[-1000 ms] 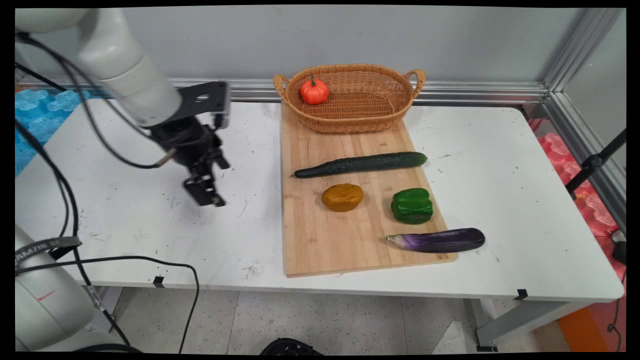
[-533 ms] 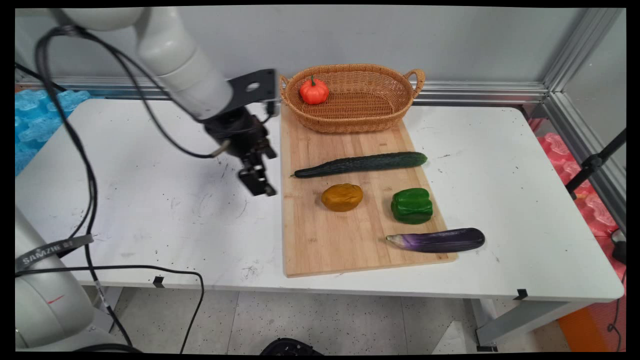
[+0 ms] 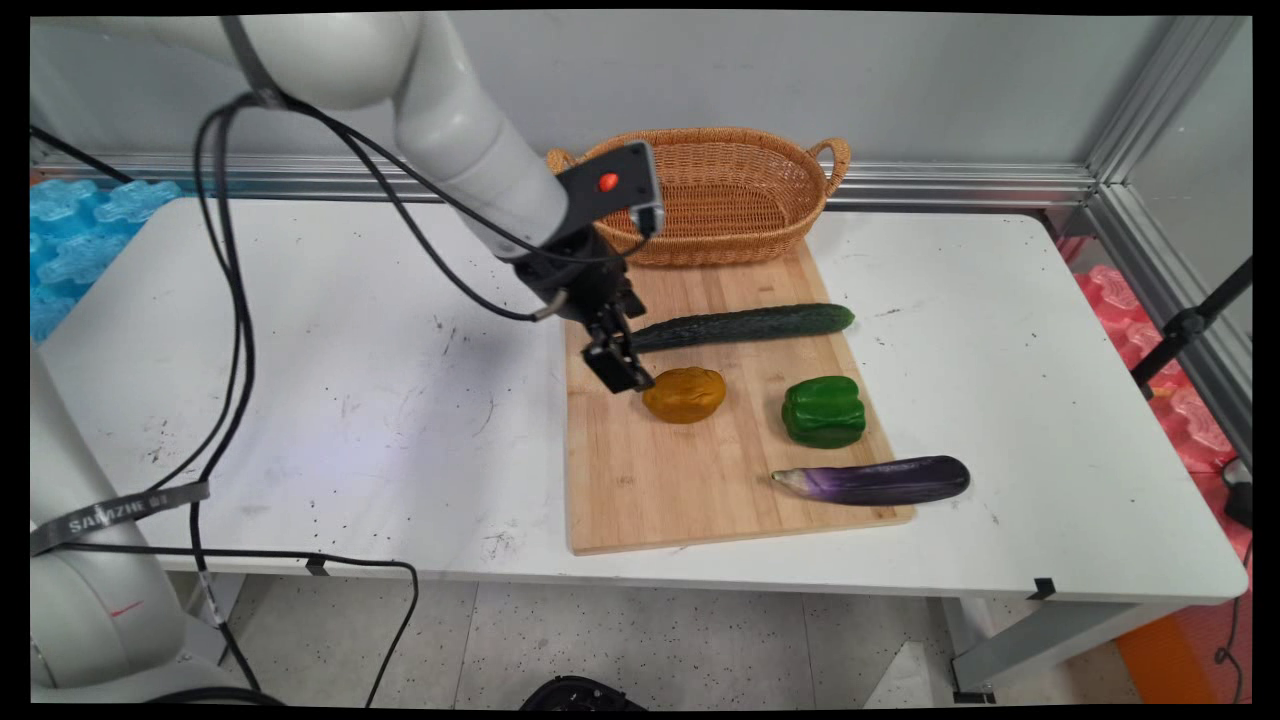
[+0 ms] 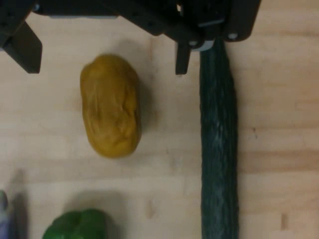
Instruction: Pick up the potato from the cutting board
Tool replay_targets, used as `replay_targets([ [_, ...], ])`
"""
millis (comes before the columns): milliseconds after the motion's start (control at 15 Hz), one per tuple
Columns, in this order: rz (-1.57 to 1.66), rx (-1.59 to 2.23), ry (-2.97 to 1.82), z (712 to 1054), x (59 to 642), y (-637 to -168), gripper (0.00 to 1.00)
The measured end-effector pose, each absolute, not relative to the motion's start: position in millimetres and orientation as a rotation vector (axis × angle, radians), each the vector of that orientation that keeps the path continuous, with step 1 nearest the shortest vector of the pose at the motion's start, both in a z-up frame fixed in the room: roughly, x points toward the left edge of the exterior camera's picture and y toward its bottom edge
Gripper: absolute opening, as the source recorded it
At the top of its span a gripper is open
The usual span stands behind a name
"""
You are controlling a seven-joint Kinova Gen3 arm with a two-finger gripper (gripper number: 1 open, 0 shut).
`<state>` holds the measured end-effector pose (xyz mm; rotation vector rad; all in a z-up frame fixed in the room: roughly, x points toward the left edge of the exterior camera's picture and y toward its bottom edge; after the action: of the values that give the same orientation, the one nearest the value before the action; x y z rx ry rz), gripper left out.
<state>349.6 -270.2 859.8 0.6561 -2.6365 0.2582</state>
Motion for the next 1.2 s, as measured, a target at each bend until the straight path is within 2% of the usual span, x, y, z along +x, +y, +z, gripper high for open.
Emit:
replay_targets([
  [467, 0.268, 0.665, -2.6, 824.7, 330.7, -276.7, 1.0],
  [1200, 0.275, 0.701, -2.563, 787.5, 318.4, -285.3, 1.0],
])
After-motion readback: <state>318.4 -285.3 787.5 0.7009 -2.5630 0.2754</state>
